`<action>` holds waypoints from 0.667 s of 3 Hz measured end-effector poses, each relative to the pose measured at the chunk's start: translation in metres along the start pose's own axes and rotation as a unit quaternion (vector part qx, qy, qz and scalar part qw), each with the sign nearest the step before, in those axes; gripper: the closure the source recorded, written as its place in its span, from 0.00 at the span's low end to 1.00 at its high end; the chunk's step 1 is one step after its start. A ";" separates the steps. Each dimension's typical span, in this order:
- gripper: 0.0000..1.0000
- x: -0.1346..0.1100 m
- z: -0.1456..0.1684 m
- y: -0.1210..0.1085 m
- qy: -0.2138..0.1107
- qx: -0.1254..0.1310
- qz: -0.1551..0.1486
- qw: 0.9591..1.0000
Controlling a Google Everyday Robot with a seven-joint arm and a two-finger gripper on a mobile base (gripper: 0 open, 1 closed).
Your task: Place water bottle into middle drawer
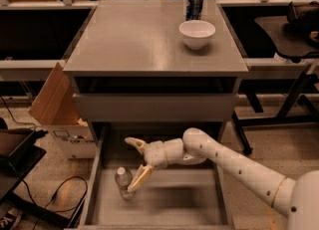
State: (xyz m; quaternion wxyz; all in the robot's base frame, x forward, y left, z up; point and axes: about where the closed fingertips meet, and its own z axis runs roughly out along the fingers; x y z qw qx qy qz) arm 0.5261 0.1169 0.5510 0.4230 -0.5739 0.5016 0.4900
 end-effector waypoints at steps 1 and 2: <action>0.00 -0.042 -0.043 0.026 0.063 -0.007 -0.003 0.998; 0.00 -0.091 -0.083 0.051 0.137 -0.022 -0.018 0.990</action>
Offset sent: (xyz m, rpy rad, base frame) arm -0.0532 -0.1359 0.2414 -0.5484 -0.2528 0.0934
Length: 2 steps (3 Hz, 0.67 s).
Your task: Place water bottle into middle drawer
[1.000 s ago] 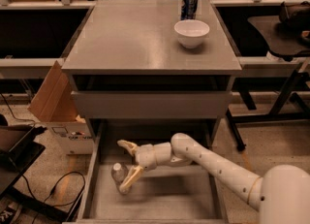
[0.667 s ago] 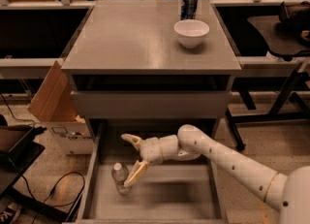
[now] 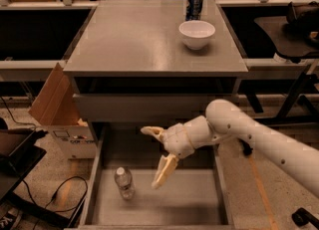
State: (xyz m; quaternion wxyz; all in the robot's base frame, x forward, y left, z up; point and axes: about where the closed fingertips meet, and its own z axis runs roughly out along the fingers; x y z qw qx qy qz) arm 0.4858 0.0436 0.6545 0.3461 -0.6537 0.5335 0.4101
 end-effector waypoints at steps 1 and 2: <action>0.00 -0.035 -0.019 0.008 0.036 -0.003 -0.030 0.999; 0.00 -0.035 -0.018 0.007 0.036 -0.002 -0.031 0.999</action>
Offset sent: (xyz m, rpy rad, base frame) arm -0.0085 -0.0044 0.0371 -0.0591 -0.0566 0.0324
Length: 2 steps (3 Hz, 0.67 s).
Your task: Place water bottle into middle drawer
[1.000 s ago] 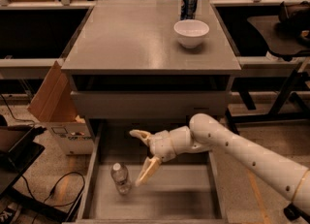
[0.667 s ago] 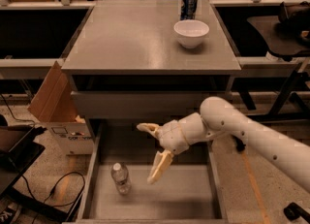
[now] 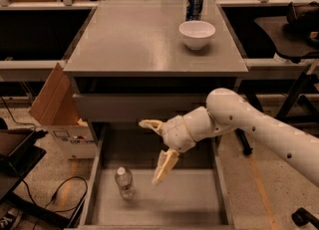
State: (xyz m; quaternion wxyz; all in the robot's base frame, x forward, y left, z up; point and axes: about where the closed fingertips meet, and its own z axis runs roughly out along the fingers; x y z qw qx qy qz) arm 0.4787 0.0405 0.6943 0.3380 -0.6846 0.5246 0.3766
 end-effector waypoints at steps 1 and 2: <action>0.00 0.003 -0.005 -0.003 -0.003 0.005 0.001 1.000; 0.00 -0.005 -0.030 0.003 0.026 0.028 -0.004 0.999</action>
Offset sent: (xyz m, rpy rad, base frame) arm -0.0076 -0.1030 0.0935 -0.2167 -0.2019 -0.2008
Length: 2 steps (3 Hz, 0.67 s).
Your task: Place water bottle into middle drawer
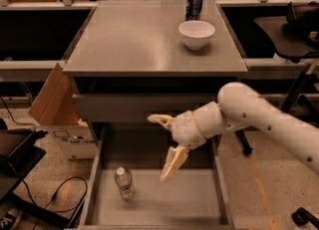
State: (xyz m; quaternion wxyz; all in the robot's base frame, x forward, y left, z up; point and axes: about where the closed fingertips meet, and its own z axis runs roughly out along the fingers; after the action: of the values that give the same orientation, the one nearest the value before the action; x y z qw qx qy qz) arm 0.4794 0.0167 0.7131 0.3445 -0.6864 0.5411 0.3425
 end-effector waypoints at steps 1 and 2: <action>0.00 -0.026 -0.062 0.015 0.087 0.035 -0.015 0.995; 0.00 -0.061 -0.116 0.026 0.193 0.057 -0.025 0.979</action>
Offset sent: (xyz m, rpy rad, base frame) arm -0.0448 -0.1168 0.2424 -0.6992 -0.3354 -0.2067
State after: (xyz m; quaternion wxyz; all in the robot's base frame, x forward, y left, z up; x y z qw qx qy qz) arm 0.4544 -0.0548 0.8237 0.2809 -0.7321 0.5987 0.1633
